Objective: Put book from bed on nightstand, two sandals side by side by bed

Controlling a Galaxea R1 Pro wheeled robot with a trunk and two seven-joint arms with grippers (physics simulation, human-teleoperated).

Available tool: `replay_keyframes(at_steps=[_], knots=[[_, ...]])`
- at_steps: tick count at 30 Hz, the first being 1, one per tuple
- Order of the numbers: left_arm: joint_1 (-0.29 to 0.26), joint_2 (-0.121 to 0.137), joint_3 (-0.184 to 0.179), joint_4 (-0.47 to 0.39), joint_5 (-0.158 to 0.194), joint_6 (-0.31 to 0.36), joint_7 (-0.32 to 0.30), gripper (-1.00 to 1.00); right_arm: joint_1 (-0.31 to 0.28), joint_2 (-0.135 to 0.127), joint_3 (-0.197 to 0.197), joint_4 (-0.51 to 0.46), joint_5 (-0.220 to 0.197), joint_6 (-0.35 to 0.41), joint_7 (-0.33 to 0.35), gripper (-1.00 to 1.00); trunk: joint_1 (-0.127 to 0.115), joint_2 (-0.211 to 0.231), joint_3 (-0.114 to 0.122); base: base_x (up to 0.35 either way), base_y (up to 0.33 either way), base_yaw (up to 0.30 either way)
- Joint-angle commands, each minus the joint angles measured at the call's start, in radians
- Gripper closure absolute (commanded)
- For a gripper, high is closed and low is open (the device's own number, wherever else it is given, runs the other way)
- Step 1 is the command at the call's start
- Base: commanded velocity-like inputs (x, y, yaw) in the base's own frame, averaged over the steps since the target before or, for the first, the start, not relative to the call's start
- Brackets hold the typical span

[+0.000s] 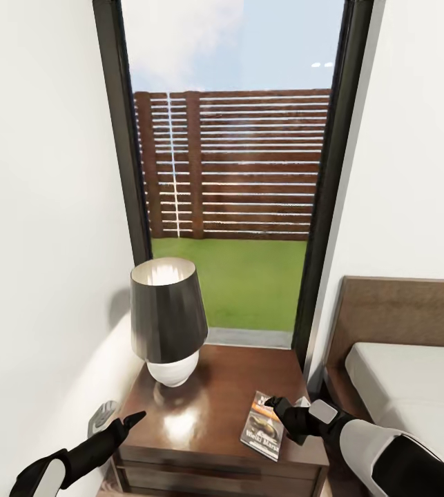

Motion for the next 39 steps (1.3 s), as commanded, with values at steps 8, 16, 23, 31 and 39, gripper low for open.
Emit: replay_keyframes(at_steps=[8, 16, 23, 31, 39], knots=[[-0.001, 0.001, 0.002, 0.003, 0.004, 0.007, 0.000, -1.00, -0.001, -0.001, 0.008, 0.005, -0.006, 0.005, 0.017, -1.00, -0.031, 0.056, 0.024, 0.000, 0.000, 0.000], [-0.001, 0.000, 0.002, 0.004, 0.004, 0.007, 0.003, -1.00, -0.001, -0.001, 0.009, 0.005, -0.006, 0.001, 0.021, -1.00, -0.062, 0.112, 0.049, 0.000, 0.000, 0.000], [-0.001, 0.000, 0.002, 0.011, 0.003, 0.007, 0.005, -1.00, -0.001, 0.001, 0.010, 0.006, -0.006, -0.001, 0.024, -1.00, -0.088, 0.161, 0.071, 0.000, 0.000, 0.000], [-0.001, 0.000, 0.002, 0.016, 0.003, 0.007, 0.005, -1.00, -0.001, 0.002, 0.011, 0.006, -0.004, -0.002, 0.026, -1.00, -0.119, 0.217, 0.096, 0.000, 0.000, 0.000], [-0.001, -0.002, 0.002, 0.017, 0.002, 0.007, 0.006, -1.00, -0.001, 0.002, 0.011, 0.007, -0.003, -0.003, 0.026, -1.00, -0.150, 0.273, 0.121, 0.000, 0.000, 0.000]])
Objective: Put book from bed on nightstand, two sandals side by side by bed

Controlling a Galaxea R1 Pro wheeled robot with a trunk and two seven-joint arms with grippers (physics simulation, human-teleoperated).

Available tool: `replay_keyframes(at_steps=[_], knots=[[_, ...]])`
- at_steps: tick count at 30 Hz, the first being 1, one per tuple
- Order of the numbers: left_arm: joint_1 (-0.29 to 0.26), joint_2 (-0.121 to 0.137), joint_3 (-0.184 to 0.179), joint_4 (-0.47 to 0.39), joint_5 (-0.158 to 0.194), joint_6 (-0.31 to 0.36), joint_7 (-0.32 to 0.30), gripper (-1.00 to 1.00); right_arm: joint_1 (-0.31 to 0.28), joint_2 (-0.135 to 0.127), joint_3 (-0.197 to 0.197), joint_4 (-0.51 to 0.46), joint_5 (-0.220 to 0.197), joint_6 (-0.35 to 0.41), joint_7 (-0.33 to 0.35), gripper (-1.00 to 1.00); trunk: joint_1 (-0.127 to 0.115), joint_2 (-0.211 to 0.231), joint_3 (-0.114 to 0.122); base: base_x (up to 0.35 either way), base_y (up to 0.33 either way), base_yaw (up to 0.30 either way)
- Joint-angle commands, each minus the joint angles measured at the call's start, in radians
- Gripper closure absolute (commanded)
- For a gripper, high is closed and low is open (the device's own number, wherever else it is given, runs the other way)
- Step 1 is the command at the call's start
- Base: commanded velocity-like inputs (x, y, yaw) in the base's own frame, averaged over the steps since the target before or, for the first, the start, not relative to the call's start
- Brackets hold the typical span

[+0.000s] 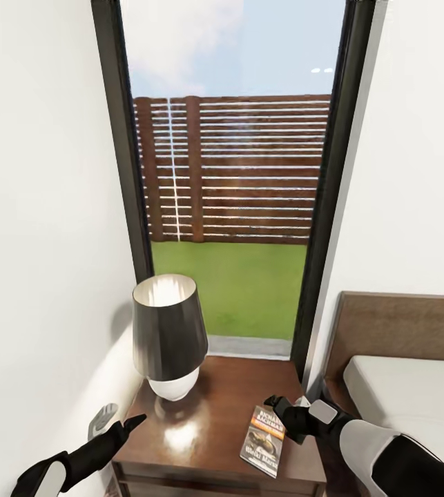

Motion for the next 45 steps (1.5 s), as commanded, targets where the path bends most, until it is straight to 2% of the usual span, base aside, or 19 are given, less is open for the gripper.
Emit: replay_keyframes(at_steps=[1, 32, 45], knots=[[-0.001, 0.000, 0.002, 0.000, 0.004, 0.008, -0.002, -1.00, -0.002, 0.001, 0.008, 0.005, -0.003, 0.003, 0.009, -1.00, -0.004, 0.007, 0.002, 0.000, 0.000, 0.000], [-0.001, 0.003, -0.001, 0.013, -0.001, 0.009, 0.002, -1.00, -0.002, -0.006, 0.004, 0.005, -0.006, 0.012, 0.012, -1.00, -0.123, 0.224, 0.099, 0.000, 0.000, 0.000], [-0.001, 0.012, -0.008, 0.022, -0.005, 0.009, 0.003, -1.00, -0.002, -0.009, 0.003, 0.006, -0.003, 0.008, 0.050, -1.00, -0.173, 0.315, 0.140, 0.000, 0.000, 0.000]])
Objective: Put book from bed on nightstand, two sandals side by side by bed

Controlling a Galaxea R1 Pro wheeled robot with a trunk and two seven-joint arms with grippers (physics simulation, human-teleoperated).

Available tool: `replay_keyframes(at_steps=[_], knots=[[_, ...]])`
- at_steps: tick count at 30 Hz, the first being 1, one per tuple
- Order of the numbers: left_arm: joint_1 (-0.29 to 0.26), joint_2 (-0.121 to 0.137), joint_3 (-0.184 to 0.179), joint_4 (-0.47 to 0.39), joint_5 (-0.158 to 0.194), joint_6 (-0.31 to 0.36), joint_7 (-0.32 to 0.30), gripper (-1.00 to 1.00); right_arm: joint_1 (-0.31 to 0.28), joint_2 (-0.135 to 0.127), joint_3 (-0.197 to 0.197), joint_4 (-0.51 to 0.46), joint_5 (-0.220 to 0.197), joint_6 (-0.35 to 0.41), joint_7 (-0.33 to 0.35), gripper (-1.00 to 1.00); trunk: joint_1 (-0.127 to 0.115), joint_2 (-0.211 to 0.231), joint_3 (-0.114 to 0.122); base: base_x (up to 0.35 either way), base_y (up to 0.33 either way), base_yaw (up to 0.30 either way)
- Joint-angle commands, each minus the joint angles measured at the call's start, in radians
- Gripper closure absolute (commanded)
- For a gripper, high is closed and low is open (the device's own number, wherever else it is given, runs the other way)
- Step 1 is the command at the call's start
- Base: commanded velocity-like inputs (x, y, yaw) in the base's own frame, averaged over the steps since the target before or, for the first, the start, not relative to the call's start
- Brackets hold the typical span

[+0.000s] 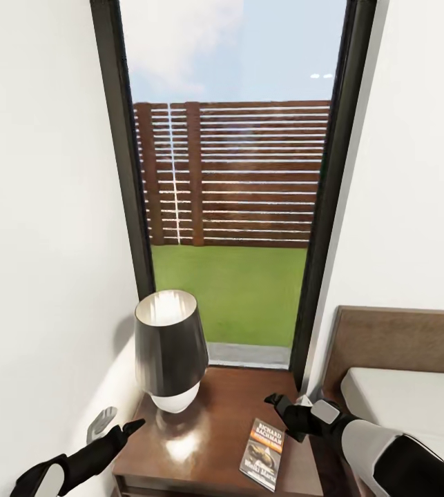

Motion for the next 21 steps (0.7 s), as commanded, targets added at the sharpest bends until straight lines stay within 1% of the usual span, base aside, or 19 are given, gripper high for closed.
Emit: replay_keyframes(at_steps=[1, 5, 10, 11, 16, 19, 21], knots=[[-0.001, 0.000, 0.000, 0.003, 0.004, 0.008, -0.001, -1.00, -0.001, 0.000, 0.008, 0.004, -0.004, 0.003, 0.010, -1.00, -0.004, 0.007, 0.002, 0.000, 0.000, 0.000], [-0.001, 0.012, -0.022, 0.022, -0.012, 0.006, -0.001, -1.00, -0.001, -0.001, 0.006, 0.005, -0.005, 0.001, 0.013, -1.00, -0.019, 0.035, 0.015, 0.000, 0.000, 0.000], [-0.001, 0.022, -0.048, 0.042, -0.057, 0.001, -0.002, -1.00, 0.002, -0.011, 0.007, 0.005, -0.001, -0.003, 0.011, -1.00, -0.038, 0.070, 0.030, 0.000, 0.000, 0.000], [-0.001, 0.022, -0.048, 0.042, -0.057, 0.001, -0.002, -1.00, 0.002, -0.011, 0.007, 0.005, -0.001, -0.003, 0.011, -1.00, -0.042, 0.077, 0.033, 0.000, 0.000, 0.000], [-0.001, 0.028, -0.058, 0.068, -0.119, -0.003, -0.003, -1.00, 0.010, -0.020, 0.011, 0.006, 0.007, -0.017, 0.005, -1.00, -0.061, 0.112, 0.049, 0.000, 0.000, 0.000], [-0.001, 0.035, -0.060, 0.087, -0.161, -0.007, -0.004, -1.00, 0.027, -0.022, 0.014, 0.006, 0.010, -0.024, -0.006, -1.00, -0.073, 0.133, 0.058, 0.000, 0.000, 0.000], [-0.001, 0.038, -0.061, 0.103, -0.189, -0.015, -0.004, -1.00, 0.044, -0.023, 0.016, 0.007, 0.013, -0.027, -0.026, -1.00, -0.081, 0.147, 0.065, 0.000, 0.000, 0.000]])
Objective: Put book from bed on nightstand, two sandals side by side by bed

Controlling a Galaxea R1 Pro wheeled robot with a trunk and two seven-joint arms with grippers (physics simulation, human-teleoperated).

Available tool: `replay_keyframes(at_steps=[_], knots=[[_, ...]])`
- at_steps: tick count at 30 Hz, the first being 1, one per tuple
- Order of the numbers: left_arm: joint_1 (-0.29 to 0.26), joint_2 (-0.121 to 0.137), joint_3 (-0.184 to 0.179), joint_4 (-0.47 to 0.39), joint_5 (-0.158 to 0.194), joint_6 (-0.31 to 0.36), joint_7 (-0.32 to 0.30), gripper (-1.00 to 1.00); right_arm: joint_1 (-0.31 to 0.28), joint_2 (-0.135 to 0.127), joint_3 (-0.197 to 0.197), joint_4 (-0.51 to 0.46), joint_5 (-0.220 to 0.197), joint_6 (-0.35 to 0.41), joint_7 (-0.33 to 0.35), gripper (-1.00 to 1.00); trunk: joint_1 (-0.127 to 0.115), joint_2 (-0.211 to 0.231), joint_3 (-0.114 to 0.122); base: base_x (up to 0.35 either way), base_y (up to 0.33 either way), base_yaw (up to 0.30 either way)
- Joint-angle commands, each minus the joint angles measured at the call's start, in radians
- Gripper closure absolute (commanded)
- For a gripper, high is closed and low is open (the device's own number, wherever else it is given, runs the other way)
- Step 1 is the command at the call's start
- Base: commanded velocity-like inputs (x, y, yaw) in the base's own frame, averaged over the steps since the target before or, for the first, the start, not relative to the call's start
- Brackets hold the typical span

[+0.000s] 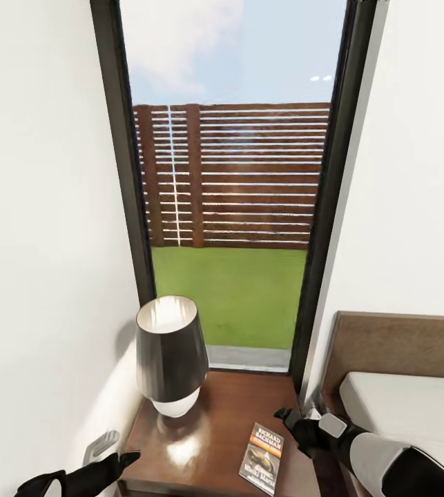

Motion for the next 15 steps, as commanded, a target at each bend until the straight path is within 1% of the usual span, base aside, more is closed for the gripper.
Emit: replay_keyframes(at_steps=[1, 6, 9, 13, 14, 15], knots=[[-0.001, 0.001, 0.002, 0.010, -0.009, 0.001, -0.001, -1.00, 0.008, 0.000, 0.008, 0.004, -0.001, 0.003, -0.006, -1.00, -0.004, 0.006, 0.002, 0.000, 0.000, 0.000], [-0.001, 0.005, 0.003, 0.086, -0.076, -0.067, -0.001, -1.00, 0.053, -0.001, 0.010, 0.004, 0.028, 0.004, -0.089, -1.00, -0.023, 0.041, 0.018, 0.000, 0.000, 0.000], [-0.001, 0.007, 0.005, 0.137, -0.110, -0.116, 0.000, -1.00, 0.081, -0.001, 0.011, 0.004, 0.044, 0.005, -0.119, -1.00, -0.035, 0.062, 0.027, 0.000, 0.000, 0.000], [-0.001, 0.011, 0.005, 0.181, -0.143, -0.159, -0.001, -1.00, 0.133, -0.001, 0.012, 0.003, 0.056, 0.007, -0.137, -1.00, -0.050, 0.090, 0.040, 0.000, 0.000, 0.000], [-0.001, 0.011, 0.005, 0.181, -0.143, -0.159, -0.001, -1.00, 0.133, -0.001, 0.012, 0.003, 0.056, 0.007, -0.137, -1.00, -0.054, 0.097, 0.043, 0.000, 0.000, 0.000], [-0.001, 0.013, 0.003, 0.204, -0.163, -0.178, -0.001, -1.00, 0.182, -0.001, 0.012, 0.003, 0.069, 0.007, -0.145, -1.00, -0.058, 0.104, 0.046, 0.000, 0.000, 0.000]])
